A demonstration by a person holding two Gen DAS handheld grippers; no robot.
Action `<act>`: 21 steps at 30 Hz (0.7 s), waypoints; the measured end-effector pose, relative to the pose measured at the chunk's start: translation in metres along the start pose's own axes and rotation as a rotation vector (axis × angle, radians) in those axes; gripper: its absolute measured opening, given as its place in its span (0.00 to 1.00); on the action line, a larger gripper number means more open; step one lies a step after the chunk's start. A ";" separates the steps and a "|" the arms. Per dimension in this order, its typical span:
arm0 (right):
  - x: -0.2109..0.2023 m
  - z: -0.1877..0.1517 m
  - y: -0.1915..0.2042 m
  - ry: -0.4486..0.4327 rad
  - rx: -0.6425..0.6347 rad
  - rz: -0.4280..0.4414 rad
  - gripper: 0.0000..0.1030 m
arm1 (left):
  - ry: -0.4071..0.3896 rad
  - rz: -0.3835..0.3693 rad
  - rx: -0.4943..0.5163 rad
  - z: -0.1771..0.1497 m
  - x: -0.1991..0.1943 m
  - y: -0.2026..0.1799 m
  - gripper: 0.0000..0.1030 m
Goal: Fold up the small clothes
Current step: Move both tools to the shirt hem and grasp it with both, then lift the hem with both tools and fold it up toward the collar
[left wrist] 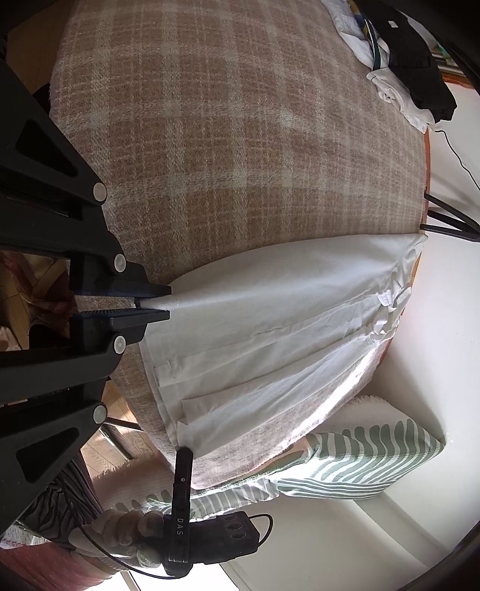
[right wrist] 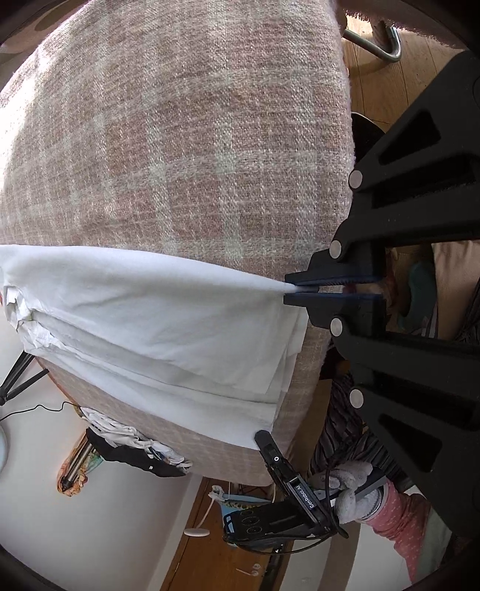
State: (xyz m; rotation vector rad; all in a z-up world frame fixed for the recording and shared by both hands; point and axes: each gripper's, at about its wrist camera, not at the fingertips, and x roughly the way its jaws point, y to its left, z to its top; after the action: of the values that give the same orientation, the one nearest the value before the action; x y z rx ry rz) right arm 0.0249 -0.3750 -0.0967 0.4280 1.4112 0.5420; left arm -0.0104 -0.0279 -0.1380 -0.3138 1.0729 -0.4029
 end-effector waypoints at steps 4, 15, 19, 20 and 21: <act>-0.008 0.005 -0.003 -0.028 0.043 0.054 0.04 | -0.019 -0.018 0.023 0.011 -0.011 -0.004 0.01; -0.031 0.048 0.009 -0.139 0.065 0.119 0.04 | -0.062 -0.050 0.048 0.061 -0.017 -0.009 0.01; -0.034 0.076 0.007 -0.176 0.087 0.124 0.04 | -0.086 -0.048 0.053 0.089 -0.014 -0.006 0.01; -0.034 0.082 0.006 -0.183 0.090 0.123 0.04 | -0.089 -0.044 0.051 0.096 -0.012 -0.004 0.01; -0.033 0.089 0.005 -0.188 0.095 0.124 0.04 | -0.089 -0.041 0.047 0.103 -0.010 -0.001 0.01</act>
State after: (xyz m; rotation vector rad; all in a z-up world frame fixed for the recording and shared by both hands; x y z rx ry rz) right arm 0.1104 -0.3872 -0.0570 0.6294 1.2386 0.5219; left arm 0.0775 -0.0185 -0.0843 -0.3096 0.9700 -0.4461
